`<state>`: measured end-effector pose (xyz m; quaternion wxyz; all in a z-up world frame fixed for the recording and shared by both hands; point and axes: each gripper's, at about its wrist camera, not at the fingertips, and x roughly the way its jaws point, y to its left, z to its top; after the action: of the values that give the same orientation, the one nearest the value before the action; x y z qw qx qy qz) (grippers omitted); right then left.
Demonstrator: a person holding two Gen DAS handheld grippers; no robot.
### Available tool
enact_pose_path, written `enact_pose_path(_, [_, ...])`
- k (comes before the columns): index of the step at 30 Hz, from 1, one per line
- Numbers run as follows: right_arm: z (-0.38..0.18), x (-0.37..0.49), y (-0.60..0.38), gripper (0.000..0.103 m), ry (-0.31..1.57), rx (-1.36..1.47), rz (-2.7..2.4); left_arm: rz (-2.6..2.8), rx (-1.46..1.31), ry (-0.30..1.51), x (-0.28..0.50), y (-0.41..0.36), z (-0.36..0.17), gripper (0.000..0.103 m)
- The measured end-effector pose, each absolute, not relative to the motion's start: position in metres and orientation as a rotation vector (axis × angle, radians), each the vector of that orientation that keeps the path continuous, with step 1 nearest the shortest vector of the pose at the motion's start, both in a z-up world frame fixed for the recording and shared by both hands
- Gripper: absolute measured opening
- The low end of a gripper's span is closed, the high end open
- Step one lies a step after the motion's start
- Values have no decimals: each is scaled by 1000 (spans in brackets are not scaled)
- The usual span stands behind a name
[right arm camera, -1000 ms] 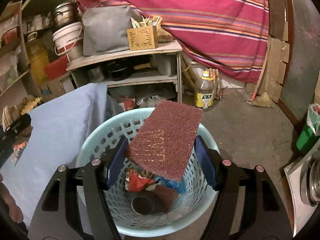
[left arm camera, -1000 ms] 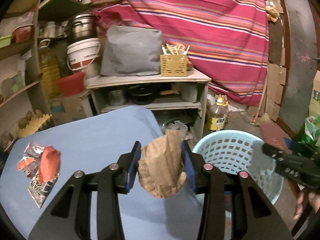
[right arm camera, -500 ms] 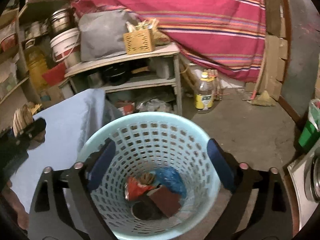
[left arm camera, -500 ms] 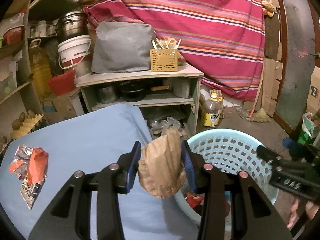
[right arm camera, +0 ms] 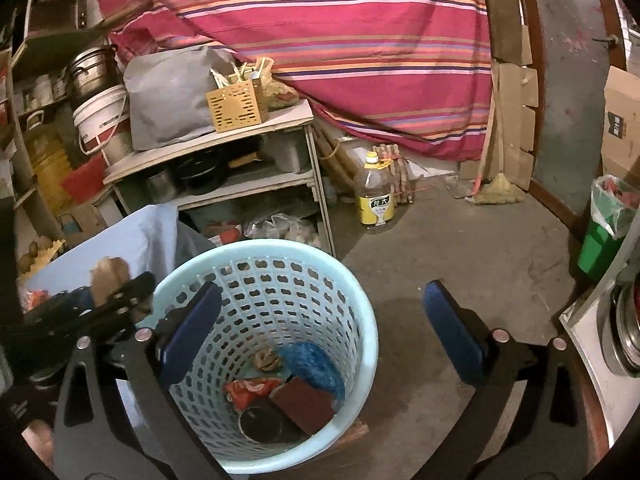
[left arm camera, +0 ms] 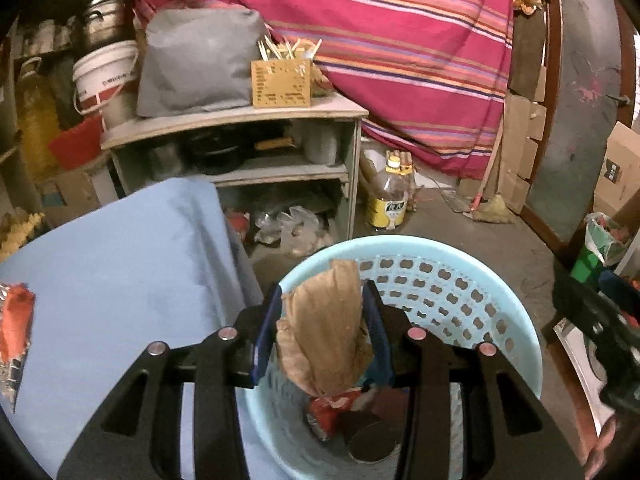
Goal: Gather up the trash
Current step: 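Carry the paper bag and pad over the blue basket and open both tools, then grasp the clear plastic bag with the left tool while the right tool grasps the orange bag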
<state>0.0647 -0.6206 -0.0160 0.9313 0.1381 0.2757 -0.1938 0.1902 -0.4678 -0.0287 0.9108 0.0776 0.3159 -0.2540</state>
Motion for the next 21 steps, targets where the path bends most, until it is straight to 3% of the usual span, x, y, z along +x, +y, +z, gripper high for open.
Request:
enact_pose_path(3, [-18,66,-621,99,567,289,-401,-515,175,642,192,-472,-31,51])
enact_pose_path(4, [-18,66,-622,99,568,293,-404,-508,178,641,192,-472,-32,66])
enact_pose_path(5, [-18,64,-623,99,567,296,-404,-502,174,636,192,-470,-31,73])
enact_pose_path(13, [-18,70,-616,99,578,275,-414,-468,161,621,195,-432,-21,78])
enact_pose_path(15, [-18,71,-614,99,578,275,-405,-450,140,616,197,-410,-16,79])
enact_pose_path(17, [-16,74,-606,99,578,264,-396,-432,126,610,197,-389,-11,88])
enact_pose_path(21, [-11,88,-582,99,582,236,-362,-360,160,566,191,-331,-2,89])
